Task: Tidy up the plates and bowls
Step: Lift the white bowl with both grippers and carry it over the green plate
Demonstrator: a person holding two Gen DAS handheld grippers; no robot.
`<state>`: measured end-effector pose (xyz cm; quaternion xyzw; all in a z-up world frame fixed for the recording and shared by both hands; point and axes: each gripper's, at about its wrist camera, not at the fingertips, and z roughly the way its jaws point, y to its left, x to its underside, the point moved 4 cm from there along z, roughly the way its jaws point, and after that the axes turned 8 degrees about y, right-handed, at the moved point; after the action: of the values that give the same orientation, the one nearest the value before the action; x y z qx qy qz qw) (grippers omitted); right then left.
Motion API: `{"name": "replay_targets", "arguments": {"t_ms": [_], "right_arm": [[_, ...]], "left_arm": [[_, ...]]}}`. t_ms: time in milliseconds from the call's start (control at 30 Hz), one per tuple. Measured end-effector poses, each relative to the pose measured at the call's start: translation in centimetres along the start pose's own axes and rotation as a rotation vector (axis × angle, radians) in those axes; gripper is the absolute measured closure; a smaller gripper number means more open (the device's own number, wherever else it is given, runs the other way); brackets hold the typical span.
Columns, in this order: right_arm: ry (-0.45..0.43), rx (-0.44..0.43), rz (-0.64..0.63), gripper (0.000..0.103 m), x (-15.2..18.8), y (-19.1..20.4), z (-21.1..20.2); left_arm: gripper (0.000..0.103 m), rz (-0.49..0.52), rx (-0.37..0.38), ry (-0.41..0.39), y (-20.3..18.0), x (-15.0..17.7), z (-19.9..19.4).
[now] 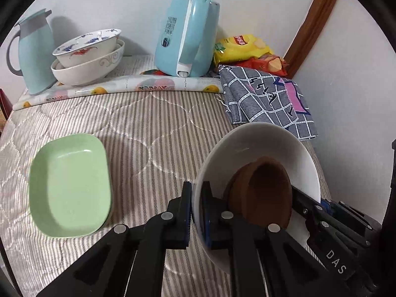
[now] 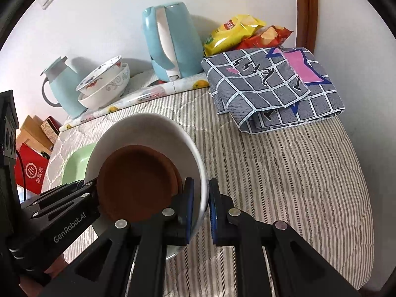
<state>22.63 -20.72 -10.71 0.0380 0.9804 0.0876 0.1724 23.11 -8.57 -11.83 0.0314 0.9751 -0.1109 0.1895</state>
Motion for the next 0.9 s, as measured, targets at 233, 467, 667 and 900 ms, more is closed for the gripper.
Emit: {"name": "replay_targets", "arguments": {"t_ms": [233, 467, 667, 900], "right_arm": [[-0.018, -0.002, 0.001, 0.092, 0.8, 1.4, -1.8], [-0.038, -0.001, -0.006, 0.092, 1.3, 2.9, -3.0], [-0.051, -0.004, -0.001, 0.092, 1.5, 4.0, -3.6], [-0.055, -0.004, 0.004, 0.092, 1.8, 4.8, -3.9]], "left_arm": [[0.095, 0.005, -0.004, -0.026, 0.7, 0.6, -2.3], [0.095, 0.01, -0.009, -0.043, 1.6, 0.8, -3.8], [0.095, 0.015, -0.005, -0.054, 2.3, 0.8, -4.6], [0.095, 0.018, -0.004, -0.058, 3.1, 1.1, -5.0]]}}
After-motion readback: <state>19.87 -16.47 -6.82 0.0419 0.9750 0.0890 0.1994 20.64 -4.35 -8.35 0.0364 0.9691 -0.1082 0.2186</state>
